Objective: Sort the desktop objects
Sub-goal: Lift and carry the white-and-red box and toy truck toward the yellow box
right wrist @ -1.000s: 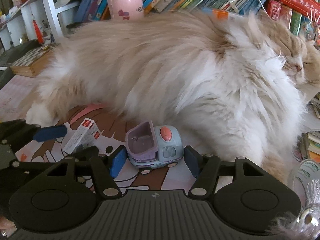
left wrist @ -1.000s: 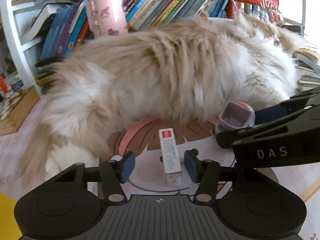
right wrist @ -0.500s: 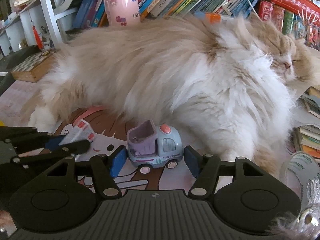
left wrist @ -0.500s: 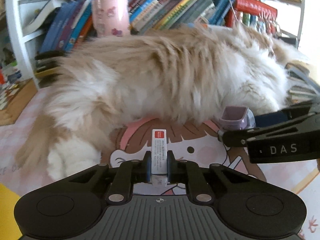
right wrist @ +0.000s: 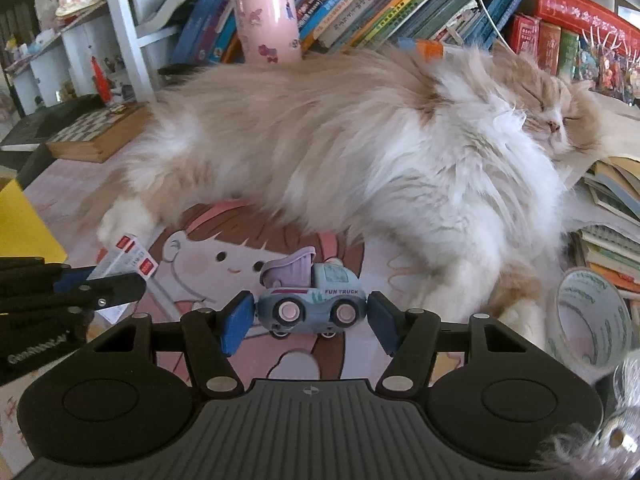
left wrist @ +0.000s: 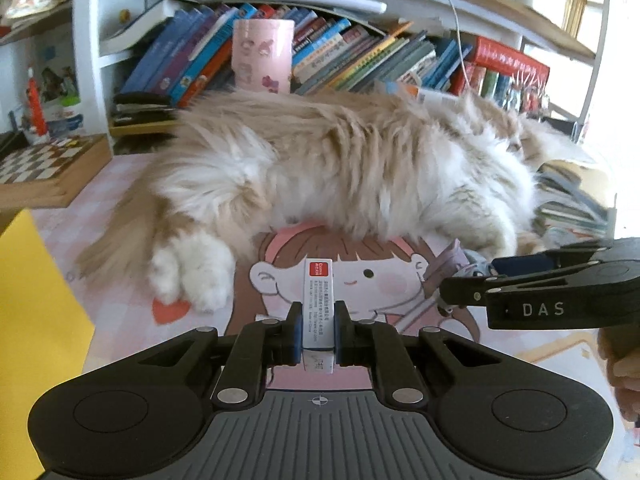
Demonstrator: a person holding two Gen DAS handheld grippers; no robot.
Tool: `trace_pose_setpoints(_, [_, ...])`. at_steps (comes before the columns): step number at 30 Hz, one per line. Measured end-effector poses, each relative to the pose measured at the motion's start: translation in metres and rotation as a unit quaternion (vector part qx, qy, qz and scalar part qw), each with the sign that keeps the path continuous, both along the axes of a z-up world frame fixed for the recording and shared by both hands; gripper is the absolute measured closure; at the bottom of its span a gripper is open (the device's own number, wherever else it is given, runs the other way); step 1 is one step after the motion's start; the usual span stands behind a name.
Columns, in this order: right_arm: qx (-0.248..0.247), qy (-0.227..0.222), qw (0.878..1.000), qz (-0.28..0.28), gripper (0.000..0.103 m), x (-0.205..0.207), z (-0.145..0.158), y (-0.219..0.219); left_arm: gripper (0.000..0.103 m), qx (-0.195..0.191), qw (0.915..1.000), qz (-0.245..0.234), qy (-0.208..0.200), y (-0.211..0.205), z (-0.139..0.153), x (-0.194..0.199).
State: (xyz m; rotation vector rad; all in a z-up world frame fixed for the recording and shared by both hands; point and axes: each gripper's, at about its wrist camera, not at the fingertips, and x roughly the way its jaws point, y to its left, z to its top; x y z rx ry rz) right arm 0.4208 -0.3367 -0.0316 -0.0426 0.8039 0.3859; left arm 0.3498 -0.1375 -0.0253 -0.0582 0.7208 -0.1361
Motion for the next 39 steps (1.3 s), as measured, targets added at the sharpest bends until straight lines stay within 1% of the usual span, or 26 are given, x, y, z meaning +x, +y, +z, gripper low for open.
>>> trace_pose_setpoints(11, [0.015, -0.008, 1.000, -0.007, 0.044, -0.054, 0.015, 0.005, 0.090, -0.029, 0.9995, 0.008, -0.009, 0.020, 0.018, -0.059])
trace_pose_setpoints(16, [0.023, -0.011, 1.000, -0.010, 0.044, -0.082, 0.024, 0.010, 0.090, -0.032, 0.9993, 0.006, -0.016, 0.031, 0.024, -0.083])
trace_pose_setpoints(21, [0.028, -0.010, 0.999, -0.018, 0.044, -0.108, 0.031, 0.016, 0.090, -0.045, 0.9988, 0.008, -0.018, 0.045, 0.029, -0.107])
trace_pose_setpoints(25, [0.037, -0.007, 0.999, -0.025, 0.044, -0.130, 0.035, 0.023, 0.090, -0.044, 0.9987, 0.004, -0.025, 0.055, 0.033, -0.130])
trace_pose_setpoints(32, [0.047, -0.003, 0.999, -0.019, 0.044, -0.174, 0.041, 0.048, 0.090, -0.043, 0.9988, 0.005, -0.024, 0.078, 0.035, -0.173])
trace_pose_setpoints(39, [0.044, 0.004, 0.999, 0.009, 0.044, -0.213, 0.042, 0.085, 0.090, -0.051, 0.9983, 0.021, -0.018, 0.105, 0.030, -0.214])
